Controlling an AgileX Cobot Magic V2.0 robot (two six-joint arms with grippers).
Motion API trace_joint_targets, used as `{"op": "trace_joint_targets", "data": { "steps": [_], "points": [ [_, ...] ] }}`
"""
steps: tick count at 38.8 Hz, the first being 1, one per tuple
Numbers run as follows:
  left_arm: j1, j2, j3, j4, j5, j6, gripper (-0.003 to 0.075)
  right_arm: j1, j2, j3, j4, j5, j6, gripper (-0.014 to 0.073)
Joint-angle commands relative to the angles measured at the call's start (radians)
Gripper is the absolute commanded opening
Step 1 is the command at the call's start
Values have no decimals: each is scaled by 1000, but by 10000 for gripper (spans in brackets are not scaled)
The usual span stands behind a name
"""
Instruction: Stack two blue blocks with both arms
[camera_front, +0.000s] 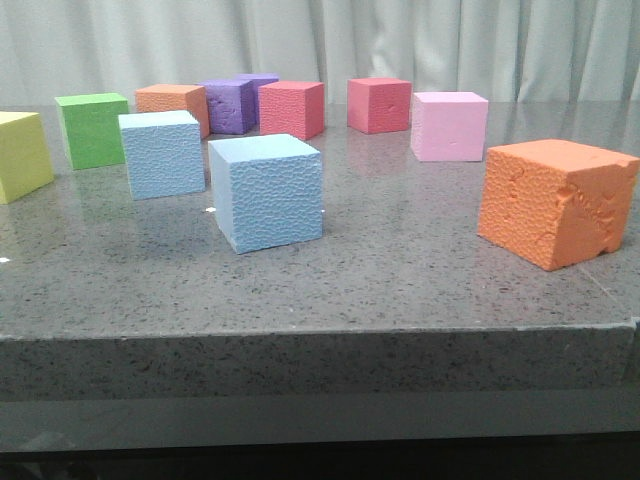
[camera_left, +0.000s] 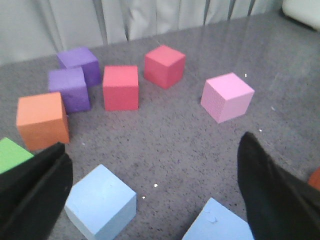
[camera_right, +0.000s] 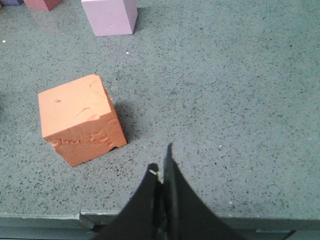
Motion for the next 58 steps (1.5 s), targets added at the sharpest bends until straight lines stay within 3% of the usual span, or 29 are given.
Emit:
{"op": "trace_joint_targets", "data": {
  "steps": [1, 8, 16, 21, 29, 46, 50, 58],
  "points": [
    [-1, 87, -151, -17, 92, -66, 638, -5, 3, -24, -25, -76, -4, -110],
    [28, 271, -363, 30, 370, -162, 638, -5, 3, -24, -25, -76, -4, -110],
    [45, 451, -552, 159, 611, -372, 638, -5, 3, -24, -25, -76, -4, -110],
    [45, 518, -597, 181, 627, -482, 638, -5, 3, -24, -25, -76, -4, -110],
    [51, 561, -604, 175, 623, -540, 641, -3, 3, -24, -24, -75, -4, -110],
    [74, 646, -604, 169, 623, -544, 636, -3, 3, -24, -24, -73, -4, -110],
    [74, 648, -604, 169, 620, -542, 571, -3, 3, -24, -24, -73, -4, -110],
    [74, 646, -646, 169, 642, -542, 298, -3, 3, -24, -24, -73, -4, -110]
  ]
}}
